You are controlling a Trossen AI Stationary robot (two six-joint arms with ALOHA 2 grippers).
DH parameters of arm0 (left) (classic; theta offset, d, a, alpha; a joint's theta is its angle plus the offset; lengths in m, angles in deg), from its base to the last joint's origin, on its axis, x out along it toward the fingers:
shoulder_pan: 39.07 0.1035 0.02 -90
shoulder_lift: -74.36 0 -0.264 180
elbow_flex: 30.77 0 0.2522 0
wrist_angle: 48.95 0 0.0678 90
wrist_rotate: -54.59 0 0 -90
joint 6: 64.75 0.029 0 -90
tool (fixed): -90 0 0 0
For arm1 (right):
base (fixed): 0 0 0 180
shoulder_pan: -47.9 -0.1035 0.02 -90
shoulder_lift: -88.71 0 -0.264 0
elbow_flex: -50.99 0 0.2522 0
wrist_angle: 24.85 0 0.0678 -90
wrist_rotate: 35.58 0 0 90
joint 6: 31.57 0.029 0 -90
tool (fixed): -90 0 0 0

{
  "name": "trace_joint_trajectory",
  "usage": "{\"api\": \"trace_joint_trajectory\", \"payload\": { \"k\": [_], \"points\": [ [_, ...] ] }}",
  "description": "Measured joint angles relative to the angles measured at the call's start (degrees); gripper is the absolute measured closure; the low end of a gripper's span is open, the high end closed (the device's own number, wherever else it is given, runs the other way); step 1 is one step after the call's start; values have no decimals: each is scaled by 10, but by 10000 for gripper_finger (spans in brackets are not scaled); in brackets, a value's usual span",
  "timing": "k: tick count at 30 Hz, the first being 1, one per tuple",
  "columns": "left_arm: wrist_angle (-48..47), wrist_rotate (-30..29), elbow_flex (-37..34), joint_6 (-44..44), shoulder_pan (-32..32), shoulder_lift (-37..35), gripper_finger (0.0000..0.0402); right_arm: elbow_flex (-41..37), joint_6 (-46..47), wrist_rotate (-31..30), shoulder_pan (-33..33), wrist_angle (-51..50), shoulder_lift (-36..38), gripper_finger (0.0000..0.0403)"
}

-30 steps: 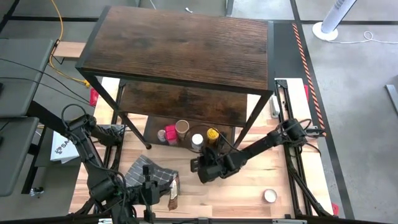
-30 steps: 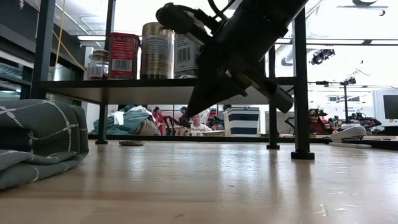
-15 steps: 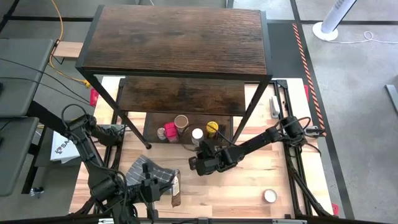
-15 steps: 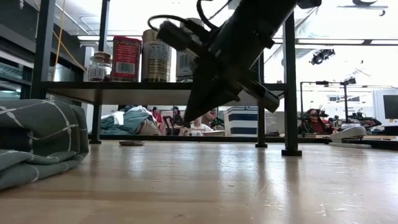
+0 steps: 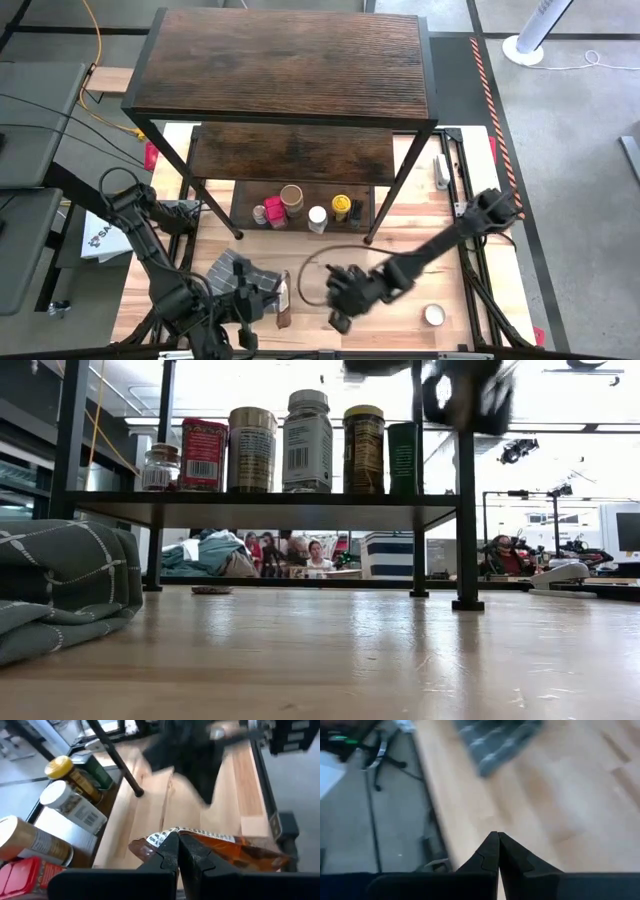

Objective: Shelf spices
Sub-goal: Put the orange seasoning pack on the shelf

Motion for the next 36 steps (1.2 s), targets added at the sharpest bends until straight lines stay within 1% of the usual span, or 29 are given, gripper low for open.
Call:
{"api": "trace_joint_trajectory", "payload": {
  "k": [5,7,10,13,15,18,22,24,26,29,33,36],
  "points": [
    [22,22,-7,95,13,8,401,0,11,-67,-62,33,39,403],
    [52,47,-7,163,24,10,401,0,29,-93,-77,49,50,403],
    [110,94,-7,293,44,17,401,1,52,-123,-87,53,62,401],
    [151,120,-7,404,62,22,401,1,65,-143,-89,57,72,387],
    [157,122,-7,442,71,22,401,1,64,-150,-89,73,79,365],
    [157,124,-7,456,77,17,401,1,57,-166,-87,107,90,316],
    [157,118,-7,453,69,0,401,1,14,-209,-87,178,104,240],
    [157,107,-4,441,64,-9,401,1,-1,-210,-79,216,105,209],
    [157,95,8,426,59,-17,401,1,4,-204,-67,239,104,188],
    [164,80,32,410,52,-30,401,1,0,-192,-51,264,99,176],
    [166,56,62,398,40,-46,401,1,-32,-164,-34,301,101,174],
    [167,35,72,398,30,-55,401,1,-52,-153,-30,330,102,174]
  ]
}}
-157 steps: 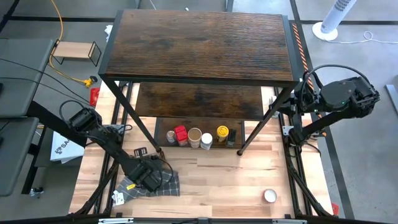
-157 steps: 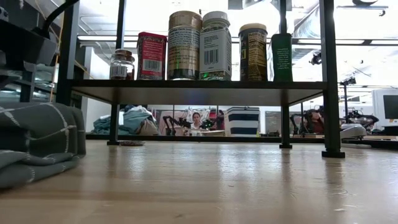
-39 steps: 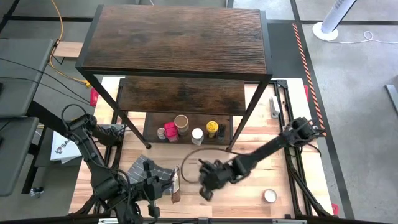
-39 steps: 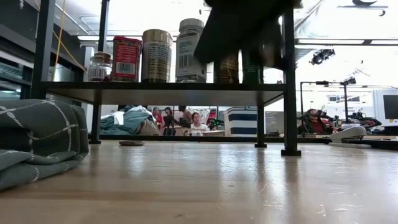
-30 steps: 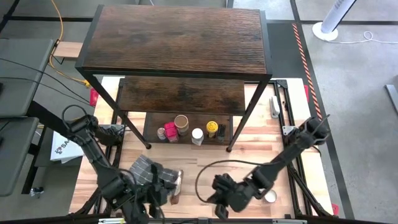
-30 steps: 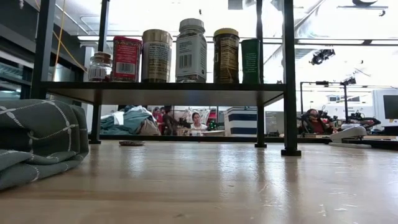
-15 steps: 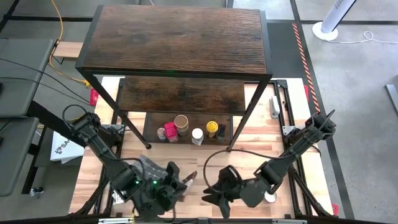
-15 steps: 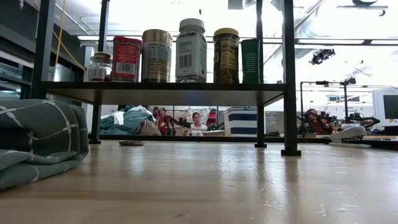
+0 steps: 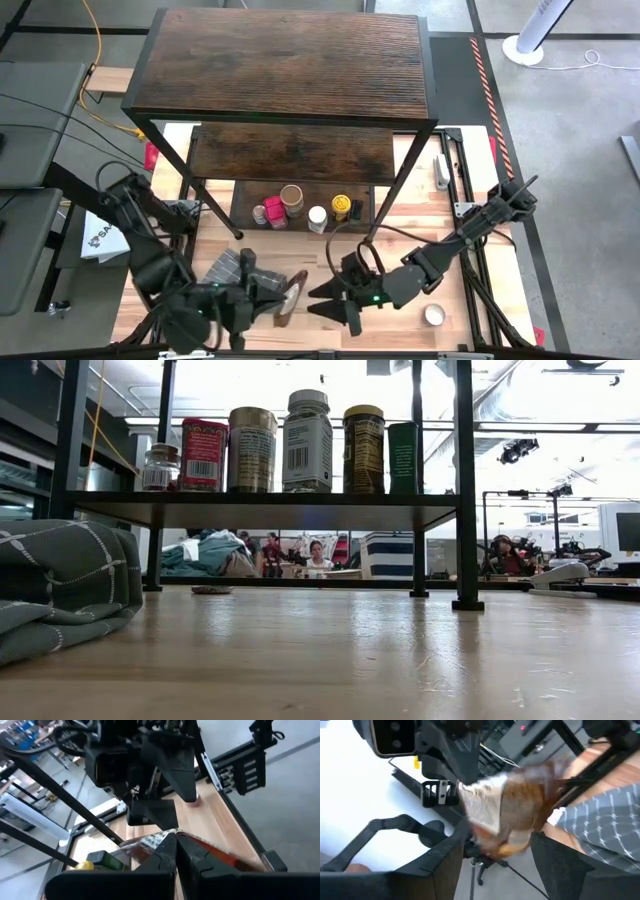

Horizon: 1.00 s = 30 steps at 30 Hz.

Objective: Shelf spices
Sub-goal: Put the orange seasoning pack on the shelf

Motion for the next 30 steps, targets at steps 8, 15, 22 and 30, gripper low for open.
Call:
{"api": "trace_joint_trajectory", "payload": {
  "k": [8,15,22,30],
  "points": [
    [14,-53,1,-16,-26,-18,401,0,-15,-18,5,27,0,174],
    [118,-73,1,28,-31,-25,401,0,-79,-24,15,128,0,174],
    [196,-68,1,105,-31,-35,401,0,-88,-23,22,144,0,174],
    [172,-86,1,96,-23,-36,401,0,-133,9,20,248,0,174]
  ]
}}
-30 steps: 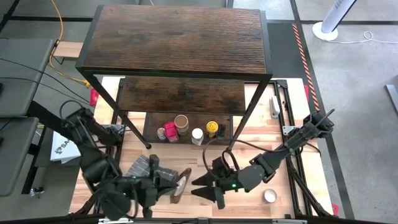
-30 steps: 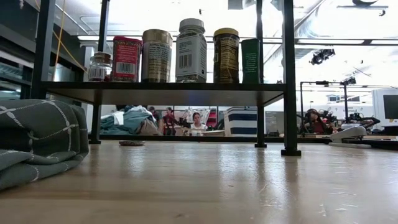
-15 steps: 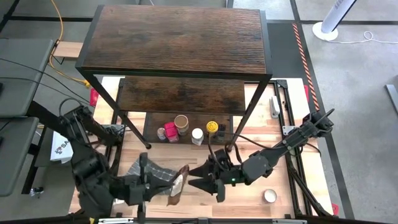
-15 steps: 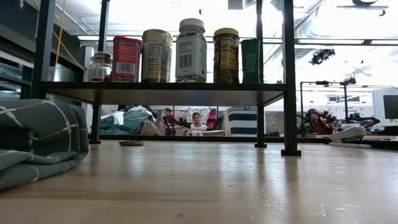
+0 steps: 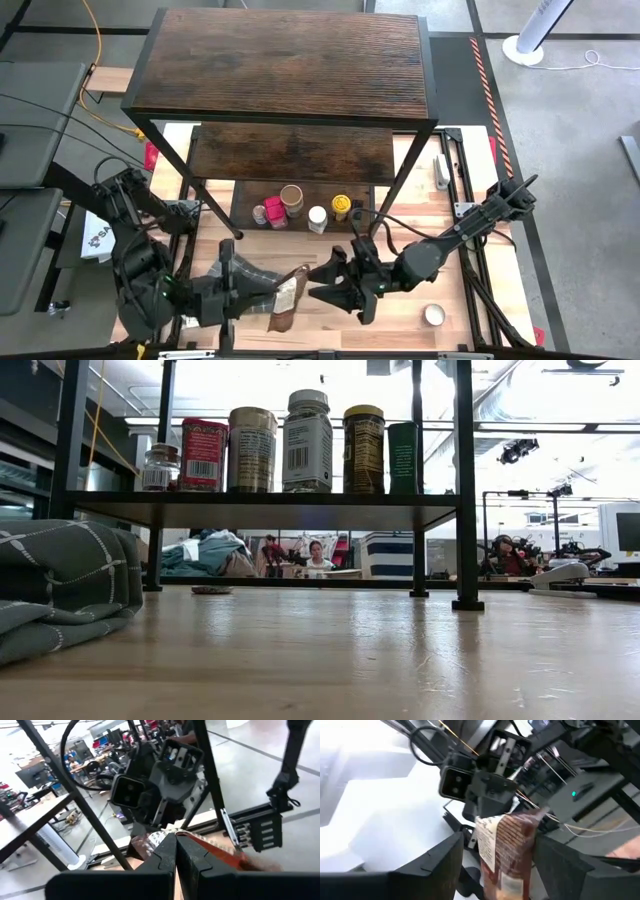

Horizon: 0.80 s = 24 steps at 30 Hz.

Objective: Shelf spices
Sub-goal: Put the orange seasoning pack on the shelf

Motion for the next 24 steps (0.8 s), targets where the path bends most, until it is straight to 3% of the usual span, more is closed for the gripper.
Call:
{"api": "trace_joint_trajectory", "payload": {
  "k": [16,19,23,24],
  "points": [
    [12,46,0,2,56,3,401,0,-4,29,-6,-1,0,183],
    [8,49,0,4,55,4,401,0,-32,30,-12,7,0,227],
    [-1,53,0,0,48,5,401,0,-65,30,-23,6,0,363],
    [-5,53,0,-1,47,5,401,0,-74,29,-25,5,0,380]
  ]
}}
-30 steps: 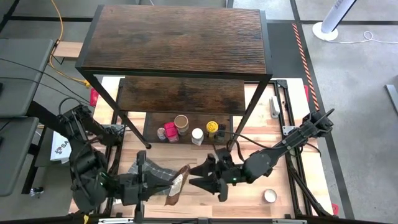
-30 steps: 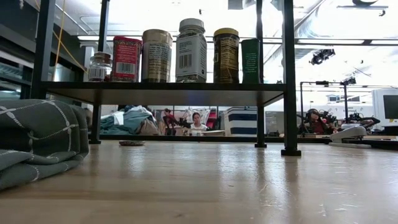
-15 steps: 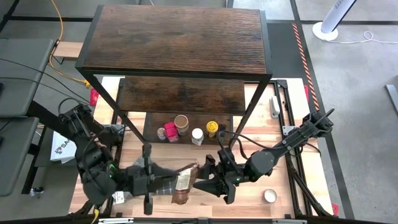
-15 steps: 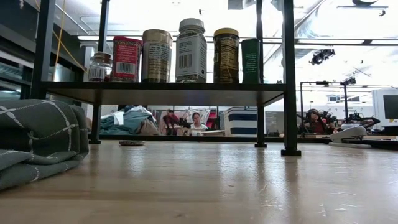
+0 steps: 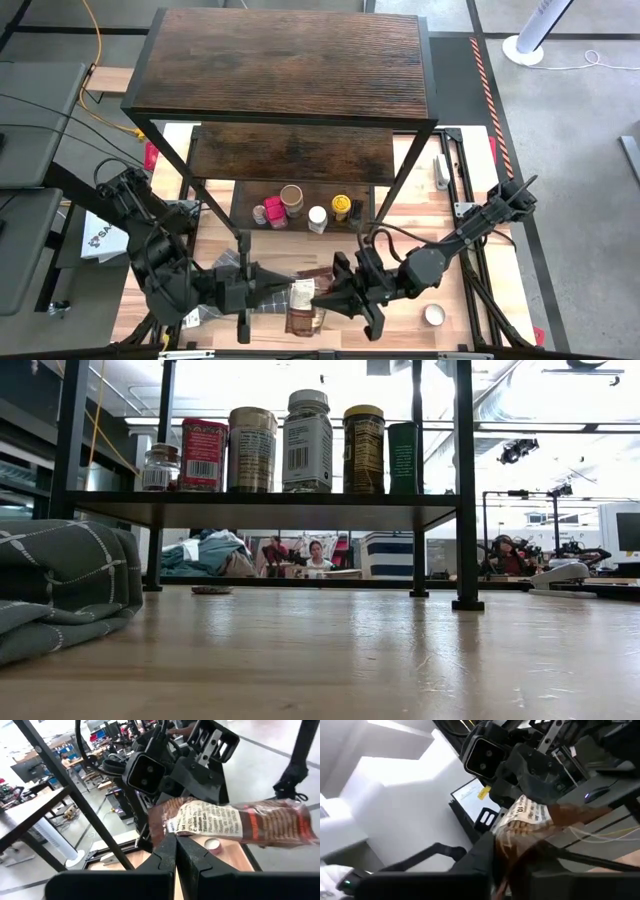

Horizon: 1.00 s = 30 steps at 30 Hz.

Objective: Shelf spices
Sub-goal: Put the orange seasoning pack on the shelf

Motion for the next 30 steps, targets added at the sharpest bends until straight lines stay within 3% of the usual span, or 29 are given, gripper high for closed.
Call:
{"api": "trace_joint_trajectory", "payload": {
  "k": [6,10,17,22,25,30],
  "points": [
    [-7,18,0,-68,-2,0,400,0,-4,-3,-9,-1,0,394],
    [-12,11,0,-143,-5,0,382,0,4,32,-12,-10,5,397],
    [-11,7,0,-265,-20,-1,299,0,11,62,-11,-86,37,398],
    [-10,-7,0,-408,-31,-3,229,0,8,47,-13,-198,76,398],
    [-22,0,-1,-506,-36,-2,194,0,-25,23,-18,-236,90,398],
    [9,-21,-36,-648,-31,0,156,0,-117,17,-20,-213,96,398]
  ]
}}
